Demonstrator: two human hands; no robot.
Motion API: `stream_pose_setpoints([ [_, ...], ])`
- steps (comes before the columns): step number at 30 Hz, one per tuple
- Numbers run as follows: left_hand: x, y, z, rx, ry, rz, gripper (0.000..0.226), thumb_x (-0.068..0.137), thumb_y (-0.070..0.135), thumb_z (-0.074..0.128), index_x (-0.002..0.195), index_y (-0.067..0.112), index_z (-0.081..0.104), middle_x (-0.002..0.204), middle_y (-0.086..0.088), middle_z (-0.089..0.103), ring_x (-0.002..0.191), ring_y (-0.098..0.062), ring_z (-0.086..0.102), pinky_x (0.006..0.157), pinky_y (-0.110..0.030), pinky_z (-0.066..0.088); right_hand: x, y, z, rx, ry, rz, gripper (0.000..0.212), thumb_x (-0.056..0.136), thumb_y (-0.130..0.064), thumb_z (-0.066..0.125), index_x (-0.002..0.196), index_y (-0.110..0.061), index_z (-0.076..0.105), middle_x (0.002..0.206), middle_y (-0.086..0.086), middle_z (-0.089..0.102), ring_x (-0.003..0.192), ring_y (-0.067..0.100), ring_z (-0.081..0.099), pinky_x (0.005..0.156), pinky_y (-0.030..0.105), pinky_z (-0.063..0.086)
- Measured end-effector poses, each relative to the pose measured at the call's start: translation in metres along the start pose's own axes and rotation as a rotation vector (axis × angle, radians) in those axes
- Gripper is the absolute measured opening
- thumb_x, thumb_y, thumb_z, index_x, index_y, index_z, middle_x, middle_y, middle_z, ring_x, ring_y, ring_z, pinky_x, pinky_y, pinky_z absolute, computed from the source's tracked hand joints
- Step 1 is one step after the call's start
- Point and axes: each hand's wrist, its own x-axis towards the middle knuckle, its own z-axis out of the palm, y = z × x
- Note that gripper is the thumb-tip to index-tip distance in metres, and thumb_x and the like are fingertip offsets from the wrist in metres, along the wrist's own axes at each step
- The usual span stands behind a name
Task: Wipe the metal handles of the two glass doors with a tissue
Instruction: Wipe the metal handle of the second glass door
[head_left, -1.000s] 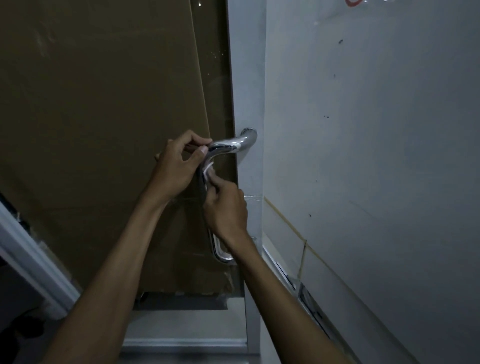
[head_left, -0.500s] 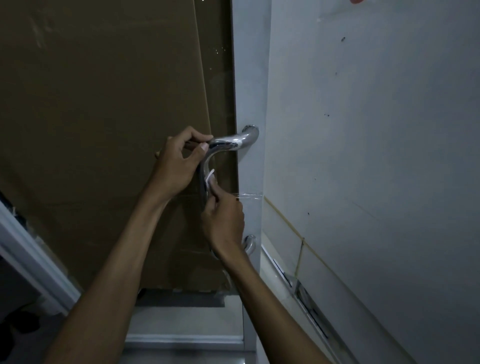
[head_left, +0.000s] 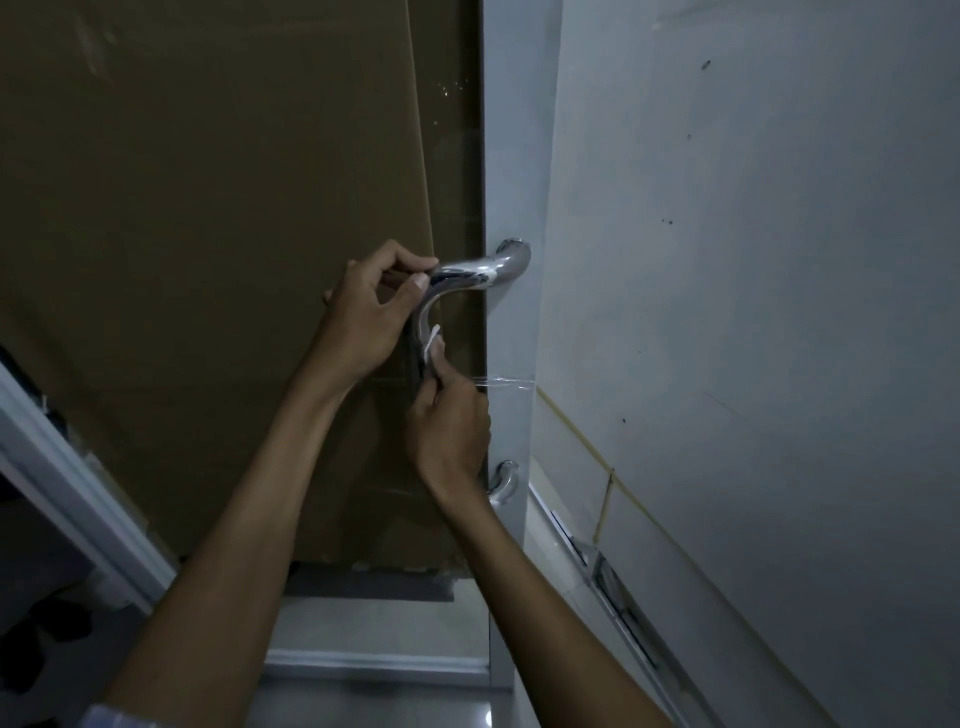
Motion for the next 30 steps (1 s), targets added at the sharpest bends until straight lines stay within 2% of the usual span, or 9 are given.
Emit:
stream_pose_setpoints([
  [3,0.001,-0.001,0.0,0.009,0.004,-0.022,0.012,0.102,0.013,0.062,0.109,0.014,0.072,0.112,0.001,0.075,0.104,-0.018,0.069,0.095,-0.033,0.055,-0.015,0.006,0.003,0.037,-0.023,-0.025,0.045,0.109,-0.021,0.048,0.149,-0.04,0.052,0.088,-0.006,0.068,0.071,0.006,0.059,0.063,0.02,0.044],
  [7,0.0,-0.002,0.0,-0.001,0.006,-0.036,0.011,0.102,0.016,0.063,0.109,0.019,0.072,0.113,0.005,0.075,0.103,-0.011,0.069,0.094,-0.033,0.056,-0.009,0.015,0.006,0.066,0.011,0.028,0.04,0.109,-0.022,0.049,0.145,-0.036,0.058,0.094,0.001,0.075,0.073,0.008,0.061,0.064,0.022,0.044],
  [11,-0.003,-0.001,0.001,0.003,0.023,-0.05,0.011,0.102,0.017,0.063,0.109,0.018,0.072,0.113,0.009,0.074,0.103,-0.007,0.068,0.097,-0.035,0.056,-0.023,0.016,0.008,0.083,-0.011,-0.004,0.048,0.108,-0.019,0.05,0.151,-0.038,0.05,0.088,-0.003,0.072,0.071,0.009,0.063,0.062,0.021,0.048],
  [15,-0.005,-0.007,0.001,0.019,0.03,-0.056,0.012,0.101,0.027,0.062,0.108,0.028,0.072,0.115,0.012,0.074,0.109,-0.011,0.068,0.103,-0.048,0.053,-0.013,0.023,0.008,0.057,0.025,0.032,0.045,0.107,-0.019,0.05,0.148,-0.035,0.055,0.094,0.003,0.076,0.077,0.016,0.067,0.067,0.03,0.056],
  [18,-0.004,-0.011,0.001,0.088,0.041,-0.055,0.017,0.097,0.042,0.059,0.109,0.037,0.07,0.115,0.019,0.073,0.115,-0.01,0.064,0.112,-0.058,0.041,-0.023,0.02,0.007,0.074,0.008,0.007,0.047,0.107,-0.017,0.05,0.15,-0.035,0.051,0.088,-0.003,0.072,0.071,0.008,0.063,0.062,0.017,0.047],
  [20,-0.003,-0.014,0.0,0.1,0.058,-0.048,0.017,0.096,0.043,0.059,0.108,0.041,0.071,0.115,0.019,0.073,0.118,-0.013,0.063,0.115,-0.057,0.039,-0.033,0.021,0.004,0.059,-0.023,-0.028,0.049,0.107,-0.018,0.05,0.151,-0.039,0.048,0.082,-0.007,0.066,0.068,0.005,0.06,0.059,0.012,0.04],
  [24,0.0,-0.017,-0.001,0.097,0.051,-0.048,0.015,0.095,0.049,0.06,0.107,0.05,0.07,0.117,0.019,0.073,0.12,-0.017,0.064,0.112,-0.06,0.041,-0.01,0.026,0.007,0.025,0.013,0.027,0.041,0.107,-0.02,0.05,0.145,-0.034,0.058,0.092,0.002,0.075,0.08,0.015,0.069,0.063,0.019,0.045],
  [28,-0.002,-0.017,0.002,0.095,0.094,-0.024,0.016,0.096,0.046,0.06,0.107,0.05,0.07,0.115,0.022,0.073,0.119,-0.02,0.062,0.111,-0.057,0.043,-0.037,0.026,0.007,0.186,-0.027,0.018,0.04,0.109,-0.02,0.049,0.143,-0.04,0.054,0.079,-0.007,0.07,0.06,0.002,0.058,0.057,0.015,0.041],
  [30,-0.005,-0.017,0.003,0.085,0.118,-0.032,0.018,0.095,0.045,0.06,0.109,0.047,0.072,0.113,0.024,0.073,0.118,-0.019,0.062,0.11,-0.055,0.045,-0.037,0.032,0.01,0.159,-0.002,-0.01,0.045,0.107,-0.017,0.051,0.147,-0.038,0.052,0.083,-0.012,0.071,0.063,0.002,0.061,0.057,0.014,0.043],
])
